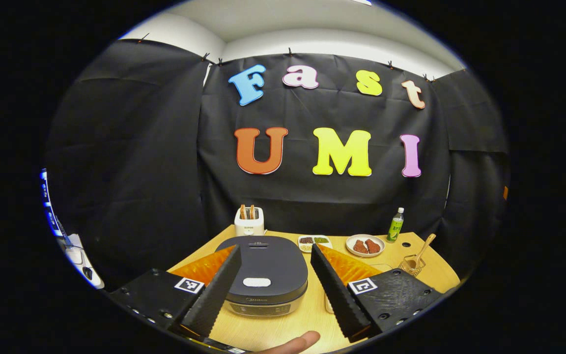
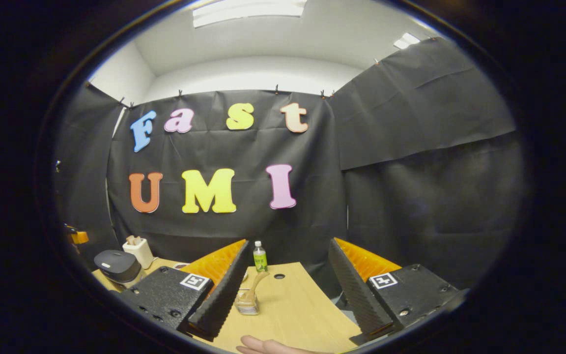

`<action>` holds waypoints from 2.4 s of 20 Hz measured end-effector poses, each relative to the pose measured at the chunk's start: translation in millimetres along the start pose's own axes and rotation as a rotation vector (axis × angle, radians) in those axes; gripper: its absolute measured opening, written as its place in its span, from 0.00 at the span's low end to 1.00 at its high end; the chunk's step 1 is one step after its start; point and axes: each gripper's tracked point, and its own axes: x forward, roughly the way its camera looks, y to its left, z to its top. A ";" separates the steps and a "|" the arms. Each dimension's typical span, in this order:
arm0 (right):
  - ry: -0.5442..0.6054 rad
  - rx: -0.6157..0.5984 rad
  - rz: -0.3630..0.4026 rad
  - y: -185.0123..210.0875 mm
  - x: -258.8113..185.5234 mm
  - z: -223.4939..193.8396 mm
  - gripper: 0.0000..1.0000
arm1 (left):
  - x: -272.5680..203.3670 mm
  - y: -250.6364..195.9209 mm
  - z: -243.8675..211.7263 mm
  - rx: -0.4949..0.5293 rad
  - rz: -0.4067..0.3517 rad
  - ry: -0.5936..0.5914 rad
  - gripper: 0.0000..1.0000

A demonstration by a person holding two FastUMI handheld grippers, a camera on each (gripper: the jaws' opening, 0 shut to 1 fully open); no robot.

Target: Close the left gripper, press the button to open the rice cooker; take a wooden spoon from the chopstick holder with the right hand, scoop a spoonful of rice and pour it into the rice cooker, then put the wooden spoon back into the chopstick holder.

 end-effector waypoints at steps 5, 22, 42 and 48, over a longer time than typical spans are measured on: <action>0.030 -0.013 0.004 5.9 8.4 -15.9 1.00 | 23.6 18.5 -43.3 0.102 0.043 0.160 0.38; 0.151 -0.054 0.040 20.4 25.2 -76.8 0.95 | 70.0 41.0 -116.8 -0.026 0.085 0.408 0.01; 0.158 -0.145 0.037 26.4 26.3 -101.9 0.95 | 4.7 28.2 -40.8 0.017 0.121 0.062 0.01; 0.159 -0.131 0.048 39.2 32.5 -111.0 1.00 | -43.4 12.5 -19.6 0.010 0.066 -0.031 0.20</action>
